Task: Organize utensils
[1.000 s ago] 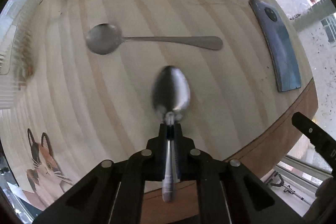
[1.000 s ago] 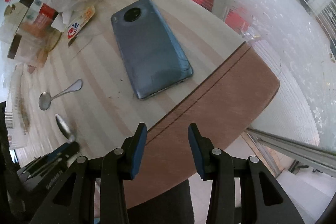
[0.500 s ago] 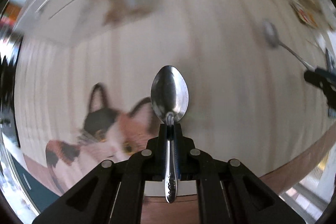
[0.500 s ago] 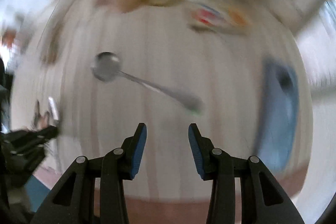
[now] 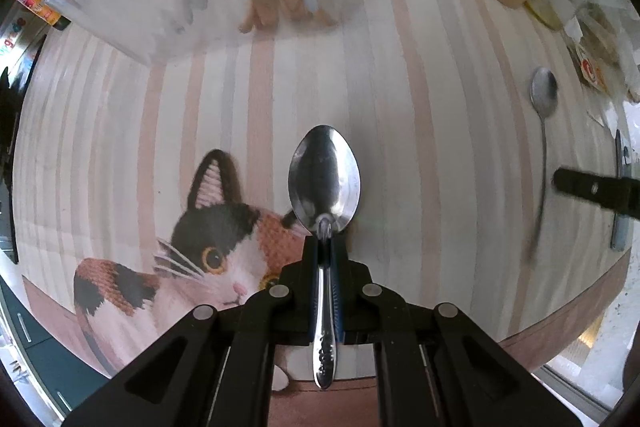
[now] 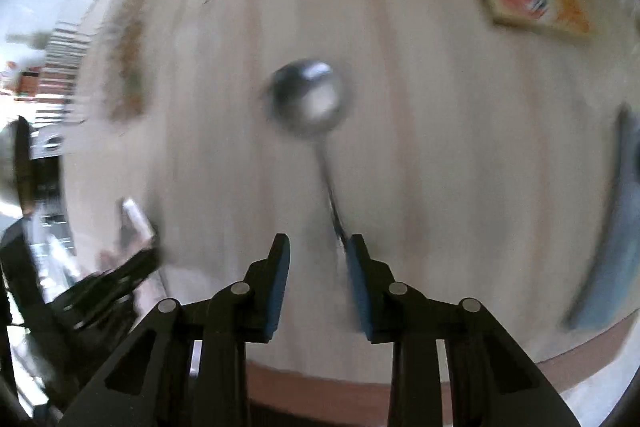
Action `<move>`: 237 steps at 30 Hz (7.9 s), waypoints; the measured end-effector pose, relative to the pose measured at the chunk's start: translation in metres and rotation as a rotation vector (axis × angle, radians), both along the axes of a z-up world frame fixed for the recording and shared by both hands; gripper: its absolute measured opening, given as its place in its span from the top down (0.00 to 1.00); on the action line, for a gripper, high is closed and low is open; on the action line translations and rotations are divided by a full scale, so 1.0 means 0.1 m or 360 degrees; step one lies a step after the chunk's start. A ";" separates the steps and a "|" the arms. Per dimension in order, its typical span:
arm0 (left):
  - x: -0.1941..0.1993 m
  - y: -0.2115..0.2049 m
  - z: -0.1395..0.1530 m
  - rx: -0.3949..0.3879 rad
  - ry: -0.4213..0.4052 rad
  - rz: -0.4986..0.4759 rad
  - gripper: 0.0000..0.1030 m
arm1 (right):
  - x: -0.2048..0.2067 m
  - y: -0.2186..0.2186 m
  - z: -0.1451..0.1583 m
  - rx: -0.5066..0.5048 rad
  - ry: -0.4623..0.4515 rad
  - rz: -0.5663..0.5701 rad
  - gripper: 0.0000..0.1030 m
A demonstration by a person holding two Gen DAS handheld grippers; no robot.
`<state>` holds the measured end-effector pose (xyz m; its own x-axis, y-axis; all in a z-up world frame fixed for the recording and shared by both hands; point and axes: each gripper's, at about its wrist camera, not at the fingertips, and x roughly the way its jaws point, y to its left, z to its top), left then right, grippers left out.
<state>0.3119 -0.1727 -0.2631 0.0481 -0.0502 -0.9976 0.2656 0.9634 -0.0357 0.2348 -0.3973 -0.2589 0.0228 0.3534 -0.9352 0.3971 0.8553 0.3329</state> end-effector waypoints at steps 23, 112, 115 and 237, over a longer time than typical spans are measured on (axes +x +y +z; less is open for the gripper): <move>0.38 0.77 -0.12 0.0058 -0.0048 0.0106 0.96 | 0.64 0.67 0.12 -0.0697 -0.0218 0.0048 0.96; 0.87 0.82 2.29 -0.0351 -0.0597 0.0127 0.69 | 1.00 0.88 1.77 -0.0162 -0.0759 -0.0133 0.99; 1.12 0.75 2.20 -0.0378 -0.0527 0.0153 0.69 | 1.28 0.90 1.75 -0.0152 -0.0756 -0.0122 0.99; -1.58 1.78 3.32 -0.0125 -0.1167 0.0175 0.00 | -1.38 2.23 3.54 -0.1076 -0.1195 -0.0089 0.00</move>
<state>0.1537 0.0050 0.0690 0.7088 -0.0763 -0.7013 0.1498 0.9877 0.0439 0.0968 -0.1740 0.0953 0.6880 -0.2648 -0.6757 0.3292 0.9436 -0.0346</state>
